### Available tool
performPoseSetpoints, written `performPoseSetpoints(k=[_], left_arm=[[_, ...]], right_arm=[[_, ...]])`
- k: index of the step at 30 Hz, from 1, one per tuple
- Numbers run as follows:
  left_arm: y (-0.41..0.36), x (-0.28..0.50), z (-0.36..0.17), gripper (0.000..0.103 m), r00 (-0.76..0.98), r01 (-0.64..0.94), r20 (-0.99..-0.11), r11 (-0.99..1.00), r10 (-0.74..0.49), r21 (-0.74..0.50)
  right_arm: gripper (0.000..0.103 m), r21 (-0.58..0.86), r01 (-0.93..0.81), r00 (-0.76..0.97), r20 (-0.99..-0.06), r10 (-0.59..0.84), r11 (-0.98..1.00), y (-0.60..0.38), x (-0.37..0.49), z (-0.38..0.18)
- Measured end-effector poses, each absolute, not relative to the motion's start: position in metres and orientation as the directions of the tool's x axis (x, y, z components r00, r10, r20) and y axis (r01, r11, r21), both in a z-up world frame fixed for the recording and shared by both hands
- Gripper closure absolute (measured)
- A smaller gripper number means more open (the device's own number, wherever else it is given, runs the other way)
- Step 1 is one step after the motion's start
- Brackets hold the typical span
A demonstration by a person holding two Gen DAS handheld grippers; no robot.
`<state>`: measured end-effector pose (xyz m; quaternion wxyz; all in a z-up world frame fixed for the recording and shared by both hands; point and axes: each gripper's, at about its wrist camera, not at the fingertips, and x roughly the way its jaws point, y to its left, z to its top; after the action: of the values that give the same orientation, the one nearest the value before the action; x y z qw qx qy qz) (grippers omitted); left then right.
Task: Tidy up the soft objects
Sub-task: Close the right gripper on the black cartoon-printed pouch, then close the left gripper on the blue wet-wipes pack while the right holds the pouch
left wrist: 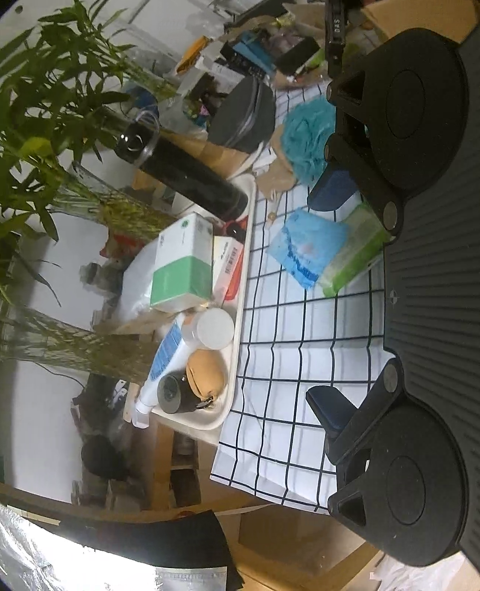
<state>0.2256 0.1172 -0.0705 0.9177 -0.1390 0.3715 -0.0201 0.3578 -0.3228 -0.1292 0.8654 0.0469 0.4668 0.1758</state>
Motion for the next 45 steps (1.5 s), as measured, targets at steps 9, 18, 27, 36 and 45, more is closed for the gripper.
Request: performPoseSetpoints(k=[9, 18, 27, 36, 45], left_arm=[[0.121, 0.240, -0.082, 0.000, 0.701, -0.064, -0.699, 0.963, -0.142, -0.260], [0.114, 0.253, -0.093, 0.000, 0.663, -0.034, -0.725, 0.960, -0.187, -0.278], [0.086, 0.271, -0.104, 0.000, 0.652, 0.122, -0.724, 0.973, -0.226, -0.194], [0.057, 0.292, -0.120, 0.000, 0.650, 0.265, -0.723, 0.962, -0.233, -0.071], [0.038, 0.314, -0.136, 0.000, 0.627, 0.364, -0.745, 0.931, -0.227, 0.023]], right_arm=[[0.001, 0.234, -0.285, 0.422, -0.840, 0.341, 0.929, -0.307, 0.377, -0.169], [0.029, 0.216, -0.278, 0.389, -0.866, 0.315, 0.936, -0.299, 0.383, -0.177], [0.029, 0.208, -0.235, 0.466, -0.833, 0.298, 0.950, -0.314, 0.384, -0.149], [0.029, 0.253, -0.206, 0.537, -0.778, 0.325, 0.945, -0.327, 0.385, -0.120], [0.029, 0.279, -0.244, 0.547, -0.751, 0.370, 0.929, -0.322, 0.385, -0.107]])
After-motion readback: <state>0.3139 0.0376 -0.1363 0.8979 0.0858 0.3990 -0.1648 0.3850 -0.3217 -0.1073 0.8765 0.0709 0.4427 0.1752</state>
